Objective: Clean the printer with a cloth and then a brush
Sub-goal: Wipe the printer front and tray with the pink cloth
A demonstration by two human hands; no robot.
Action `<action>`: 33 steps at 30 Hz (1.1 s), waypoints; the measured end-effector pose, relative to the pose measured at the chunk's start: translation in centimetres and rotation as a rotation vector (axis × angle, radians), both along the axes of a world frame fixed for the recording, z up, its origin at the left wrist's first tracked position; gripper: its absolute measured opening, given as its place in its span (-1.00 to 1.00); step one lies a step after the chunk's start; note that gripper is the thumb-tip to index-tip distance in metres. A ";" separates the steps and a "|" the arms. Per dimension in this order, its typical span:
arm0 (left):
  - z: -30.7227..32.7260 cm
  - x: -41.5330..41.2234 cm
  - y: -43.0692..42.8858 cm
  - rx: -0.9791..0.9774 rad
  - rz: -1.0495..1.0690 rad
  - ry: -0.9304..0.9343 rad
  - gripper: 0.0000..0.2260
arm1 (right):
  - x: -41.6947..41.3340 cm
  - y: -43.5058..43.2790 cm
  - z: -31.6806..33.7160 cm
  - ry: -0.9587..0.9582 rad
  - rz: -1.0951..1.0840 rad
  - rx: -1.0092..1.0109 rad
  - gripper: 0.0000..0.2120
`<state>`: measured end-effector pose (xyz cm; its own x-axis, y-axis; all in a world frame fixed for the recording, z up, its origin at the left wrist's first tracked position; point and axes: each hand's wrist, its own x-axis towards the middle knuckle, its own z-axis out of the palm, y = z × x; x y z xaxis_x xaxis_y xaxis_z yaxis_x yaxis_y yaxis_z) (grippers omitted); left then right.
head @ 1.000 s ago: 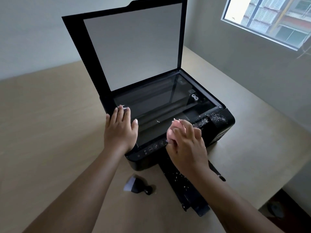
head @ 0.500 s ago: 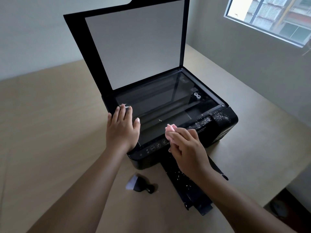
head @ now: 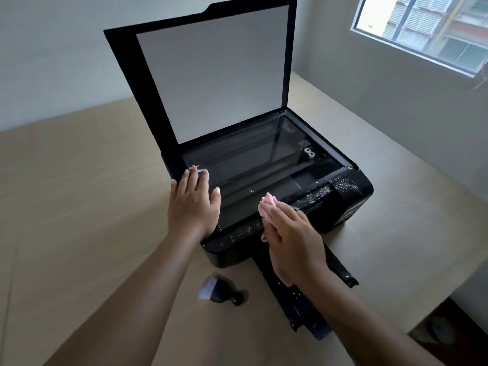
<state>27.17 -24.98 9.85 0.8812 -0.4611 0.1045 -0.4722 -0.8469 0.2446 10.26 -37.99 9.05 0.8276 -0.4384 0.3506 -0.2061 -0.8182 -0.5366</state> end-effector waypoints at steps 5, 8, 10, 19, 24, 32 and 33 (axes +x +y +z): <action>0.3 -0.1 -0.1 0.084 -0.007 0.003 -0.34 | 0.4 1.7 -1.1 -0.047 -0.010 0.107 -0.68; 0.8 -0.5 -0.6 0.146 -0.002 0.008 -0.18 | -0.4 0.4 -0.9 -0.026 0.070 0.064 -0.66; 1.2 -0.8 -1.4 0.125 0.000 0.036 -0.11 | -1.1 0.1 -0.6 -0.029 0.106 0.058 -0.65; 1.3 -1.1 -4.2 0.079 0.090 0.069 -0.13 | -1.9 -0.8 -0.5 -0.039 0.109 0.046 -0.63; 0.8 -0.6 -3.5 -0.075 0.093 0.010 -0.46 | -1.7 -4.4 -1.0 -0.043 -0.128 0.181 -0.70; 0.3 -0.7 -4.0 -0.121 0.133 -0.035 -0.54 | -2.1 -6.4 -1.1 0.004 0.111 0.024 -0.61; 0.3 -0.8 -4.0 -0.161 0.140 -0.058 -0.60 | -2.2 -7.7 -0.9 0.022 0.041 0.041 -0.63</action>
<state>26.38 -29.00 10.19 0.9260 -0.3076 0.2190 -0.3695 -0.8577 0.3576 8.07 -45.72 8.12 0.8522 -0.4178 0.3148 -0.1853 -0.8039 -0.5652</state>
